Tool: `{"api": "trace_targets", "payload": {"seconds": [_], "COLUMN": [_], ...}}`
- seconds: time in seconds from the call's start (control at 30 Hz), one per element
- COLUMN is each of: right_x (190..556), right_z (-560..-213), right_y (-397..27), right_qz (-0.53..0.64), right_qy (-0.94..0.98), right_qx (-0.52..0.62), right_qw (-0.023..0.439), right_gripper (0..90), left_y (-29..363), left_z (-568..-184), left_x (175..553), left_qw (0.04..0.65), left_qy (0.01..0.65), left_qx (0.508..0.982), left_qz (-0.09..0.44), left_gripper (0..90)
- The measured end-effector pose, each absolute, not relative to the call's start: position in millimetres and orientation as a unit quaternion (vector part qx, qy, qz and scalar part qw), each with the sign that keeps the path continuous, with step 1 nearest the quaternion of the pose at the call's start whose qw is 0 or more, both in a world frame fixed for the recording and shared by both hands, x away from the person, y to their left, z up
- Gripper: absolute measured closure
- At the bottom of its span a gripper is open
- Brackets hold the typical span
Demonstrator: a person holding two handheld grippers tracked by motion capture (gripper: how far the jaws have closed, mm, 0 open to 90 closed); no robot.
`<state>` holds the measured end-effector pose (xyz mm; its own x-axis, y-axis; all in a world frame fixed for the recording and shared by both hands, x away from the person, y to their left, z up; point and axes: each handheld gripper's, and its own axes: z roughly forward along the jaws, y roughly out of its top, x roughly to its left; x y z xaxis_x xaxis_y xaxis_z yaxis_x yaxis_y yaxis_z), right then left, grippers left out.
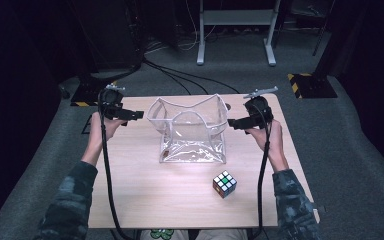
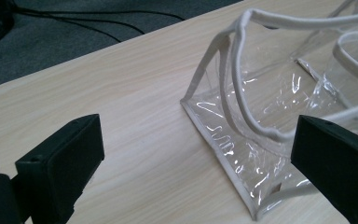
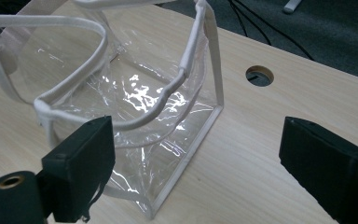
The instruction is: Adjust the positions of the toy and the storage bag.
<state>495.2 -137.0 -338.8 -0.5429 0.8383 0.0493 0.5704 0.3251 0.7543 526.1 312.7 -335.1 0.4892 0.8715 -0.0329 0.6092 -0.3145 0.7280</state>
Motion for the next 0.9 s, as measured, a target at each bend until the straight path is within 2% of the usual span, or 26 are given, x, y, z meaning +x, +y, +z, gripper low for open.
{"api": "trace_targets", "payload": {"seconds": [0.43, 0.9], "right_x": [452.6, 418.1], "right_z": [-355.5, -393.3], "right_y": [-137.5, -137.3], "right_qz": [0.373, 0.375], "right_qy": [0.807, 0.811], "right_qx": [0.414, 0.408], "right_qw": [0.195, 0.187], "right_gripper": [5.5, 4.1], "left_y": [318.0, 324.2], "left_z": [-354.8, -401.3], "left_x": [486.2, 455.6], "left_qw": [0.358, 0.353], "left_qy": [0.44, 0.437], "left_qx": [0.801, 0.808], "left_qz": [0.19, 0.178], "left_gripper": [1.1, 1.0]}}
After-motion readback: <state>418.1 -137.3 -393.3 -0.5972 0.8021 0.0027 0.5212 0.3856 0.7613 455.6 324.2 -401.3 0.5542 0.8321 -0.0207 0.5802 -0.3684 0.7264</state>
